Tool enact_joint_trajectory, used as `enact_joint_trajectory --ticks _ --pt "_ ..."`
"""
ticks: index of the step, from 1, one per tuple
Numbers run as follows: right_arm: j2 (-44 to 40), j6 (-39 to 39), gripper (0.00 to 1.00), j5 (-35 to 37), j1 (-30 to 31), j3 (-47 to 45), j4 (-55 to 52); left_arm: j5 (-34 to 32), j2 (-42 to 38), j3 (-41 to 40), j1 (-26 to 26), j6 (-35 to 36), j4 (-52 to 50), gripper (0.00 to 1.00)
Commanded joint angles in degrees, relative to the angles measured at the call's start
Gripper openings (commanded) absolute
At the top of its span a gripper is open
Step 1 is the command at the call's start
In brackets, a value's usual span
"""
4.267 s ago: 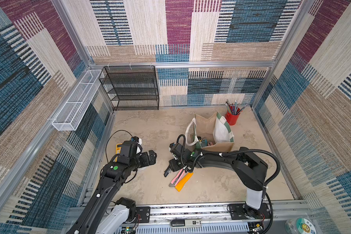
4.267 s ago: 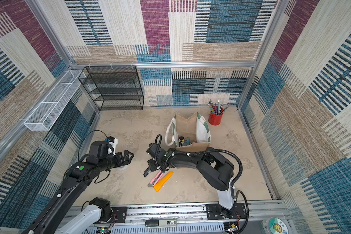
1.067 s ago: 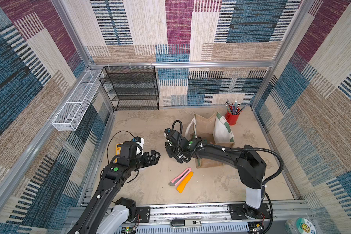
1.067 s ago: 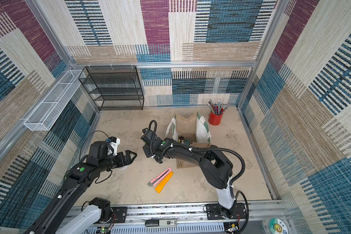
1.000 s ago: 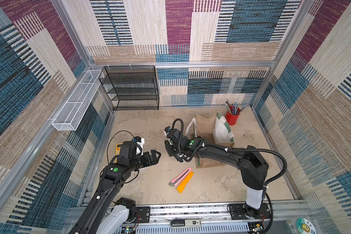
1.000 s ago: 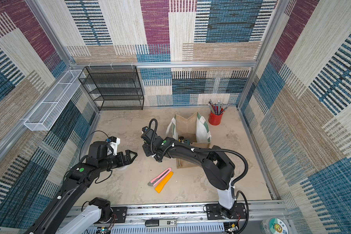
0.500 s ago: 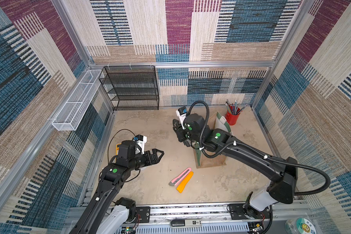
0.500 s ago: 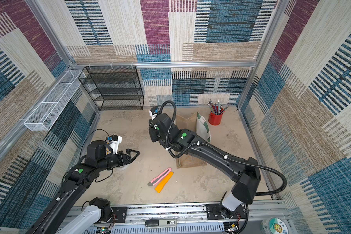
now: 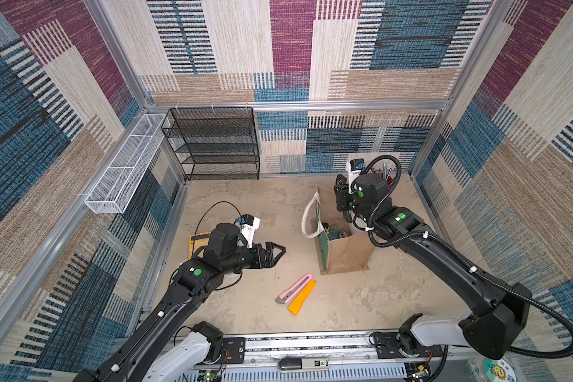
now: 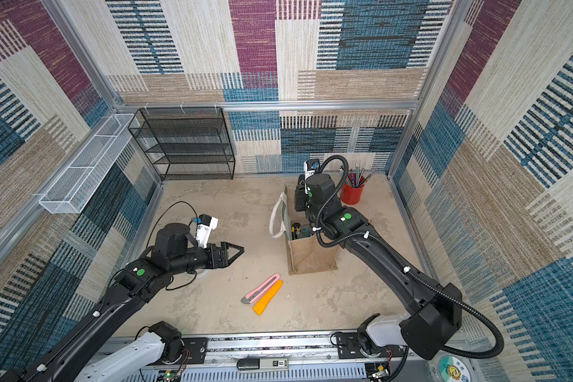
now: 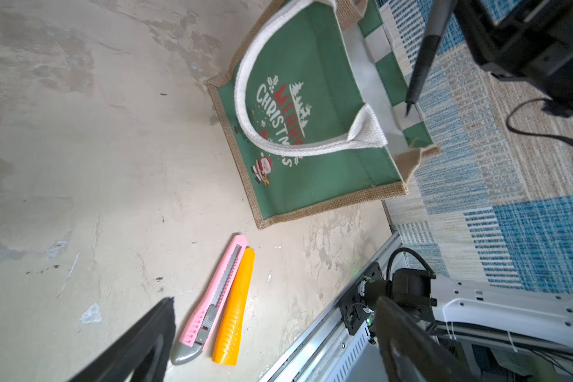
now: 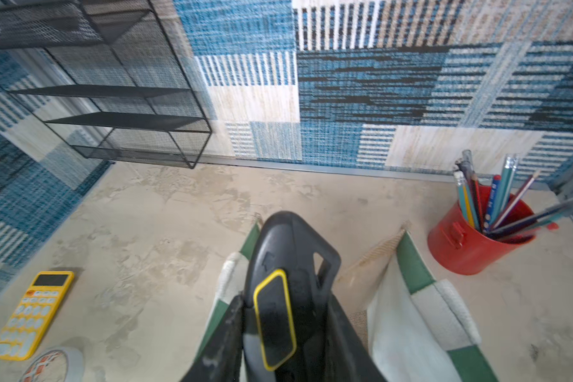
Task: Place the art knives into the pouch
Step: Place the utility knife in the pouch.
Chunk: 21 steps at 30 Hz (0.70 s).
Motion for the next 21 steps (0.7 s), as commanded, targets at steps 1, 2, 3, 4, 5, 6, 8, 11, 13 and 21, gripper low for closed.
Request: enact_joint_trajectory --ticks 1,2,3,4,5,6,8,11,13,21 --pt "1.26 0.26 0.18 -2.6 -1.54 -1.01 4.41 -4.15 2.05 1.17 -2.48 0.74 1.58 0.96" --pt "1.77 0.38 0.2 -2.71 -1.93 -1.32 4.63 -4.95 2.77 1.23 -3.2 1.38 1.58 0.96" --pt "2.27 0.5 0.29 -2.85 -2.2 -1.43 4.73 -6.39 3.72 1.07 -3.86 2.19 1.51 0.95" --pt "2.71 0.51 0.43 -3.32 -2.41 -1.24 4.53 -7.15 4.66 0.88 -4.1 2.89 1.25 0.96" --pt "3.05 0.08 0.57 -3.83 -2.43 -0.93 4.26 -7.44 5.46 0.63 -4.13 3.29 1.0 0.96" --pt "3.48 -0.44 0.71 -5.0 -2.4 -0.3 3.74 -7.5 6.38 0.58 -4.21 3.73 0.56 0.96" --pt "3.8 -1.13 0.88 -6.78 -2.39 1.25 2.11 -7.32 7.71 0.51 -4.3 4.37 0.17 0.95" --pt "2.35 -1.66 1.0 -7.33 -2.43 1.17 2.38 -7.56 8.46 0.15 -4.56 4.58 0.23 0.96" --pt "0.86 -1.87 1.0 -8.3 -2.43 0.28 3.24 -8.0 8.57 0.19 -4.73 4.86 0.17 0.95" --pt "-4.04 -1.49 1.0 -16.47 -2.46 -2.94 5.44 -8.59 8.89 0.08 -5.16 5.83 0.17 0.9"
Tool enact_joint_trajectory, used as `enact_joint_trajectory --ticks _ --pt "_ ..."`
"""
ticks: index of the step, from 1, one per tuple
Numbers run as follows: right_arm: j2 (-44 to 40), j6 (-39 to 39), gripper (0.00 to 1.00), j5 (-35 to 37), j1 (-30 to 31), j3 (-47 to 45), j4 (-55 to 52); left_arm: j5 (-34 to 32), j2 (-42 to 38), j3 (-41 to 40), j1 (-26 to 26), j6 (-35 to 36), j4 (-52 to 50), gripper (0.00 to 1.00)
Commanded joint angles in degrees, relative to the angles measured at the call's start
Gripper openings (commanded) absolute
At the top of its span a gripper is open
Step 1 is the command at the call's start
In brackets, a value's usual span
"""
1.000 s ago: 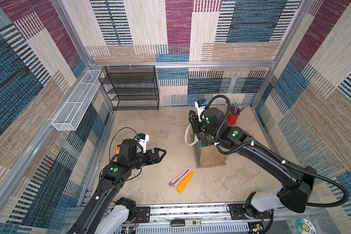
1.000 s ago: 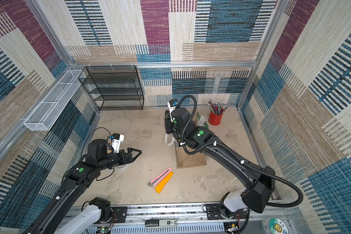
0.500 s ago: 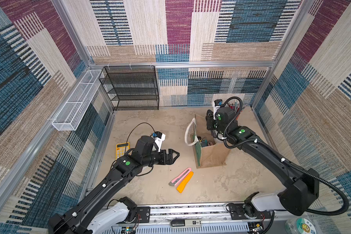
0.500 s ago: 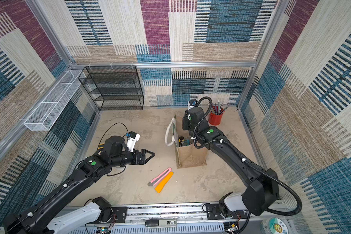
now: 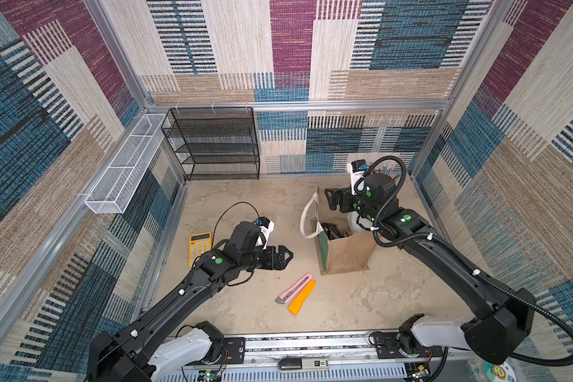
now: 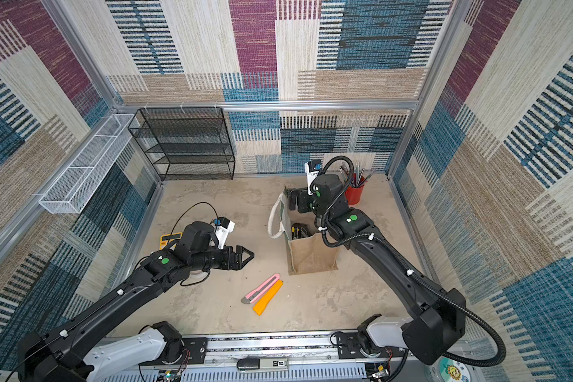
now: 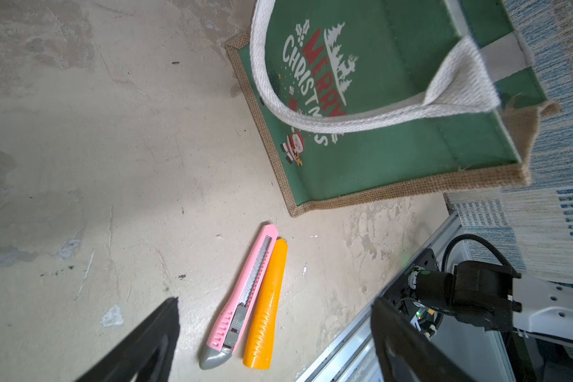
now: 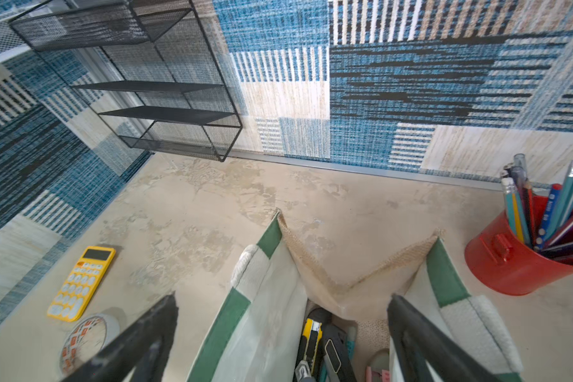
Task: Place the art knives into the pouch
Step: Place the utility knife in the pouch.
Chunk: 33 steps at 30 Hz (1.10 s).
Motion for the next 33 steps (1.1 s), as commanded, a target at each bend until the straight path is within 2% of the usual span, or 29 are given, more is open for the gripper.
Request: enact_joint_trajectory --ticks 1,6,16,22,26,33 --pt "-1.6 0.43 1.0 -4.52 -0.01 -0.57 2.25 -1.33 0.46 -0.25 -0.23 1.96 0.14 0.89" --pt "-6.51 2.51 1.0 -7.04 0.02 -4.07 2.77 -1.15 2.04 -0.1 -0.81 2.94 0.08 0.82" --pt "-15.3 3.97 1.0 -7.72 -0.01 -14.09 6.69 -1.95 2.78 -0.97 -3.09 3.52 0.08 0.73" --pt "-19.74 4.63 1.0 -11.3 0.02 -19.85 9.29 -2.22 2.7 -2.81 -4.92 4.23 0.08 0.67" --pt "-22.89 5.69 1.0 -11.14 0.01 -24.24 11.15 -1.98 2.88 -4.33 -6.37 3.81 0.12 0.63" --pt "-25.29 7.13 1.0 -10.94 -0.01 -26.49 12.72 -2.82 3.56 -6.79 -8.84 2.66 0.13 0.58"
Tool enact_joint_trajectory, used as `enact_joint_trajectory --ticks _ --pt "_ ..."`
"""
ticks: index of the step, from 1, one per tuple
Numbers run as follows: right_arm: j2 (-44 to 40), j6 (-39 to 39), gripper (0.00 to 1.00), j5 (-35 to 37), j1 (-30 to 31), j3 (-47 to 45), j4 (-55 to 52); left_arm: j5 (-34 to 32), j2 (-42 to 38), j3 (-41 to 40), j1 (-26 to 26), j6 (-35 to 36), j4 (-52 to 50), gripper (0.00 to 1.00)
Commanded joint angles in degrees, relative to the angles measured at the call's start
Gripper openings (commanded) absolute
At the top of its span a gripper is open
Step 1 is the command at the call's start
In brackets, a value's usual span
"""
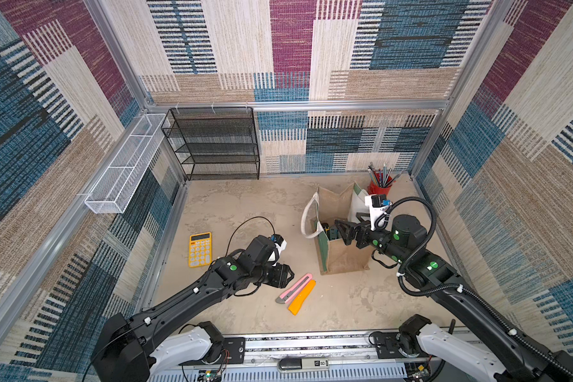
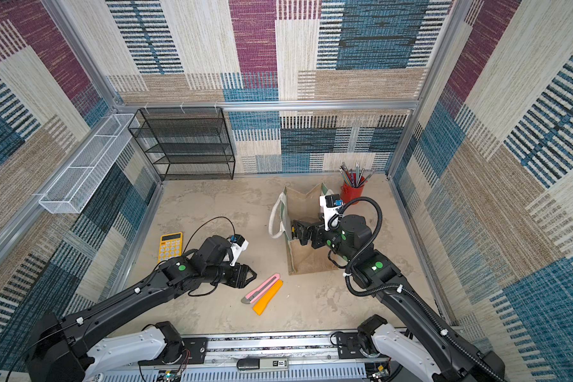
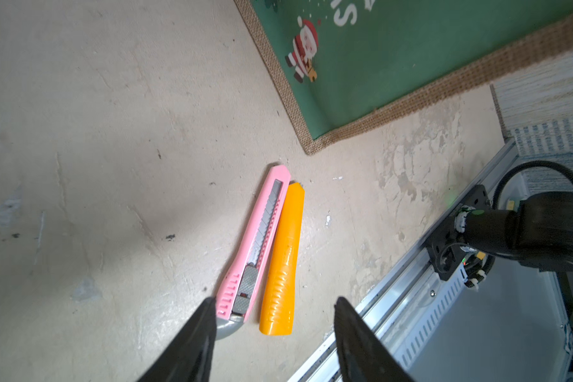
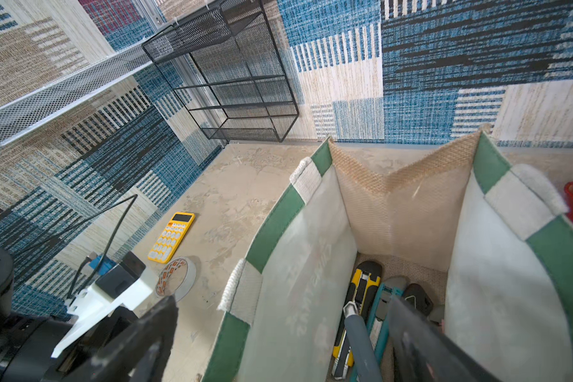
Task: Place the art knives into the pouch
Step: Place the utility knife in the pouch, then pick up the utility knife at the center of the board.
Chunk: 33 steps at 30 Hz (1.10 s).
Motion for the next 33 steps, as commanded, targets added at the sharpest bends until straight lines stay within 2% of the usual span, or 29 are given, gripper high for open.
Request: enact_joint_trajectory --ticks 1,21,33 --pt "-0.86 1.58 1.0 -0.42 0.07 -0.67 3.81 -0.54 0.55 -0.95 -0.65 -0.15 0.04 0.58" --pt "1.63 2.45 1.0 1.49 -0.03 -0.88 3.97 -4.29 7.63 -3.98 -5.7 -2.9 -1.59 0.52" --pt "3.31 2.39 0.99 2.27 -0.05 0.54 2.67 -10.08 14.04 -1.88 -9.94 -3.29 -4.88 0.46"
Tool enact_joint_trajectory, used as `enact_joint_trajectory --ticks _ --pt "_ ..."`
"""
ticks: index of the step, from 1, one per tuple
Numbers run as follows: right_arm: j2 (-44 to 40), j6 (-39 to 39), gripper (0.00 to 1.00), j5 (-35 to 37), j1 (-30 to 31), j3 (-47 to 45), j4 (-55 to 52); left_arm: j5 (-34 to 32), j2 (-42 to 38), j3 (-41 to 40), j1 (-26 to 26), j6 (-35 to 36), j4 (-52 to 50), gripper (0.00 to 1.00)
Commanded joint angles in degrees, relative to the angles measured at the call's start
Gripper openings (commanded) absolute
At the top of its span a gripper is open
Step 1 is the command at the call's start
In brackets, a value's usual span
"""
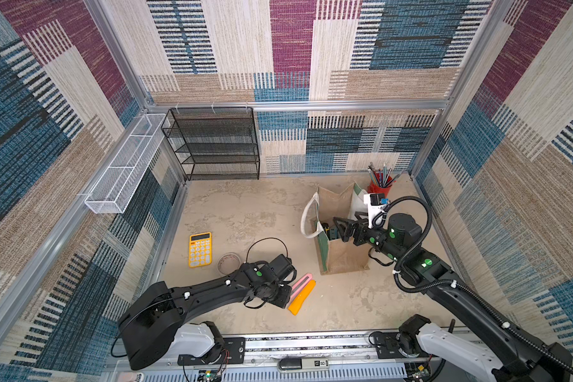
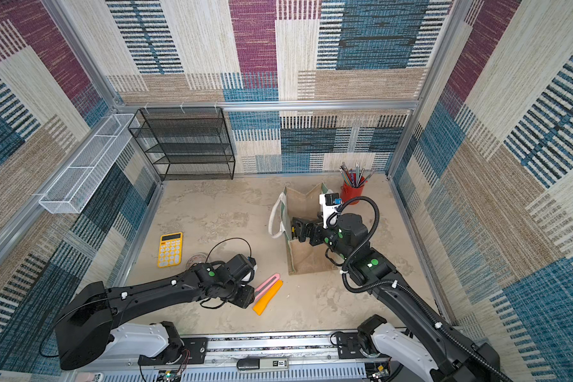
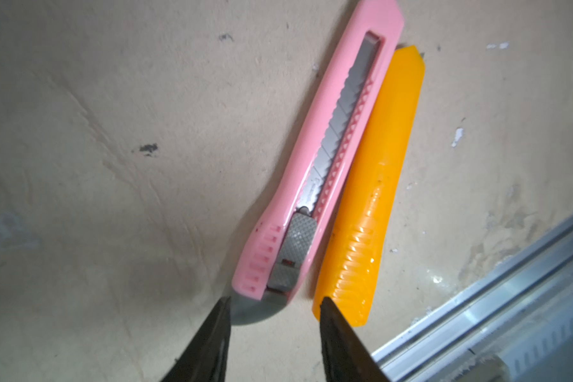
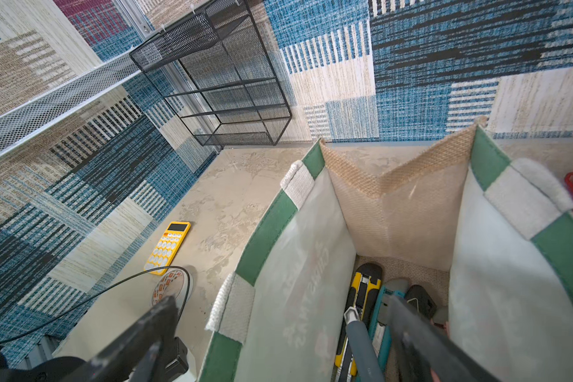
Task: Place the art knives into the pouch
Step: Pick up the utility knife at the center of the board.
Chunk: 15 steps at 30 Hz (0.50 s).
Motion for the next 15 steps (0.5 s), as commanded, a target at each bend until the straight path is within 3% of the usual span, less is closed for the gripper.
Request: enact_joint_trajectory --ticks 1,15 --pt "0.25 0.37 1.0 0.64 -0.04 0.59 0.45 -2.64 0.63 0.84 -0.53 -0.63 -1.45 0.46" --pt "-0.89 0.13 1.0 1.62 0.02 0.34 -0.07 -3.2 5.05 1.52 -1.67 -0.89 0.11 0.47"
